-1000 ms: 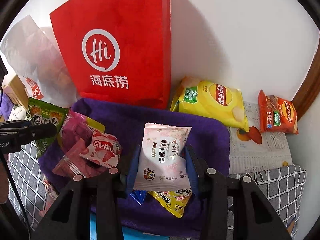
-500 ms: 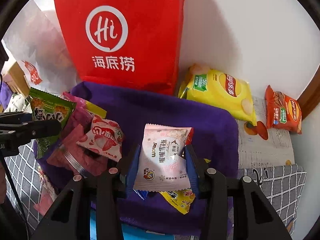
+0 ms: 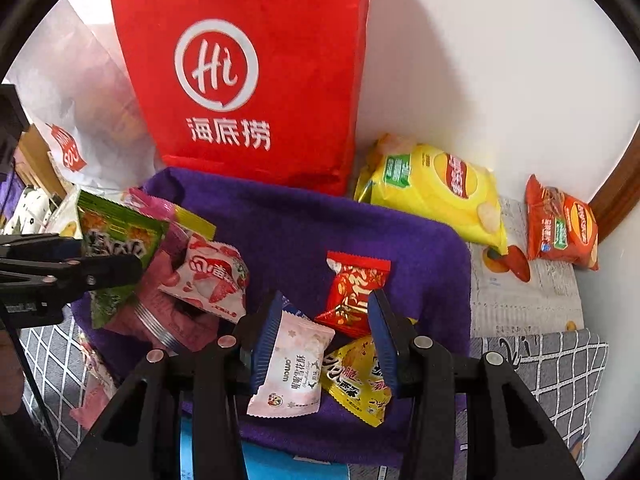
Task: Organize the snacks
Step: 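Open the right tool to drop the pink packet on the towel while the left tool releases the green packet, then withdraw both open tools from the towel toward the tissue pack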
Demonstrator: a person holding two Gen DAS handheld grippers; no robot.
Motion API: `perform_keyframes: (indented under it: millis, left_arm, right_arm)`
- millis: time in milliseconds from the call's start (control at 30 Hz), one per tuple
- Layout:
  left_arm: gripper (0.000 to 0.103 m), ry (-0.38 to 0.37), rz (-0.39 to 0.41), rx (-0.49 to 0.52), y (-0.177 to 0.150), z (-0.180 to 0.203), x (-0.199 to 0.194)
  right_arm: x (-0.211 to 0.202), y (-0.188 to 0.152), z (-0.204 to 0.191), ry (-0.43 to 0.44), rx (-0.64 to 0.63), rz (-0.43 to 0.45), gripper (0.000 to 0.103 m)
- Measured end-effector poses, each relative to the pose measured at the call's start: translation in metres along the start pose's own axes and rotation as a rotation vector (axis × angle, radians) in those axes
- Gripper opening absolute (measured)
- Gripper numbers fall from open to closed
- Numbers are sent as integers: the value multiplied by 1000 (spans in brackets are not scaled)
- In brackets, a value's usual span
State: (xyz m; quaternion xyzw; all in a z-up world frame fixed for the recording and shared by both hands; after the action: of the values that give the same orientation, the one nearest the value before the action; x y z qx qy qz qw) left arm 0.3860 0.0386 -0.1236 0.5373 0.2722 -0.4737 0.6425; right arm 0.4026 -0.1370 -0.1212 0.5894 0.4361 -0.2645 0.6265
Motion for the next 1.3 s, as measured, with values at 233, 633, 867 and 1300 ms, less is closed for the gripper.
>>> perform_keyframes:
  millis: [233, 633, 867, 1300]
  left_arm:
    - [45, 7, 5, -6, 0, -1, 1]
    - [69, 37, 62, -4, 3, 0, -18]
    - [69, 42, 87, 14, 4, 7, -36]
    - [71, 11, 114, 23, -4, 34, -79]
  right_arm:
    - [-10, 3, 2, -4, 10, 26, 45]
    - [-15, 4, 4, -20, 24, 34, 46]
    - [-29, 7, 2, -28, 56, 58, 62]
    - [-96, -20, 1, -96, 126, 134, 75]
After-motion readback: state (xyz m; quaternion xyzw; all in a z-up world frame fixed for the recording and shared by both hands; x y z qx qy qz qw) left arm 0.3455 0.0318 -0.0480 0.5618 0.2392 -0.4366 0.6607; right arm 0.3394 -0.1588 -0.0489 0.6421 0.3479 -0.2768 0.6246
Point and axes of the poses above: each gripper's, at about its wrist camera, not at the fingertips, and x roughly the way its jaws point, z to its right, y to its top, the point moved 1 cm from there along x, roughly the way its jaws point, and after that the axes turned 6 degrees about x, right-handed, at the moved point
